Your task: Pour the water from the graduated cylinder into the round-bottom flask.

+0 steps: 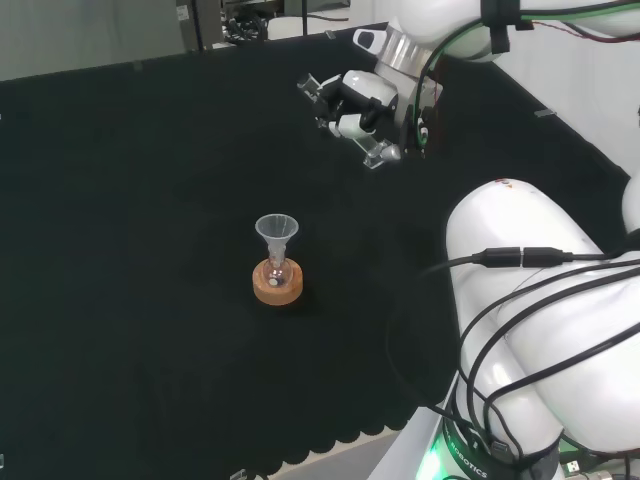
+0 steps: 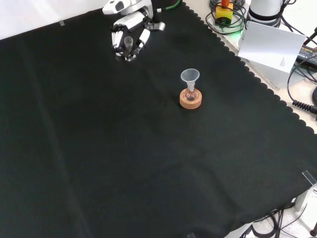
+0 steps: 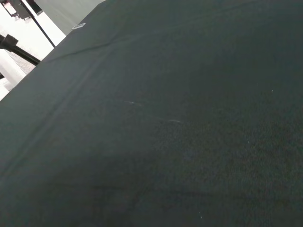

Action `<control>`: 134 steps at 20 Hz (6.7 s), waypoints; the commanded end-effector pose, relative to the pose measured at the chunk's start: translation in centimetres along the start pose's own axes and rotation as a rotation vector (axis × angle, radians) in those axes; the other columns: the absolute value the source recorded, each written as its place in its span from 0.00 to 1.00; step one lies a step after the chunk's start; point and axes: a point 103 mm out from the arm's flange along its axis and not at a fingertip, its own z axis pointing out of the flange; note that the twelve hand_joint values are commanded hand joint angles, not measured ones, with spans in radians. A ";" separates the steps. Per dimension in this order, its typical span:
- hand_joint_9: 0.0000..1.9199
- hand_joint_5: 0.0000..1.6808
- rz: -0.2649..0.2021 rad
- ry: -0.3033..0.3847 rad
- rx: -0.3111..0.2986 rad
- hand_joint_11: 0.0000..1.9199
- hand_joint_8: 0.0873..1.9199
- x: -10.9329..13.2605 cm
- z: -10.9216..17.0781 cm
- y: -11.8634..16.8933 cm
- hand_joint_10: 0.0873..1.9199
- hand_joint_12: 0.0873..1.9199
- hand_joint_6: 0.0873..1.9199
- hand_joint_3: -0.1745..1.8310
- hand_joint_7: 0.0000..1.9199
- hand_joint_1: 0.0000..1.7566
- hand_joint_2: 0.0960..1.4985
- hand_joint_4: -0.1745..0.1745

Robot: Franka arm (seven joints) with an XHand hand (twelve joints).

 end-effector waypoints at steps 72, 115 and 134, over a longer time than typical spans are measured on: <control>0.68 0.46 0.050 -0.482 0.762 0.61 0.28 9.1 3.8 -12.4 0.07 0.40 0.67 0.09 0.54 0.63 0.81 0.00; 0.69 0.46 0.118 -0.629 0.890 0.61 0.28 11.4 3.2 -10.9 0.06 0.40 0.67 0.09 0.54 0.63 0.81 0.00; 0.69 0.46 0.105 -0.643 0.904 0.61 0.27 11.2 2.3 -11.1 0.05 0.39 0.67 0.09 0.54 0.63 0.81 0.00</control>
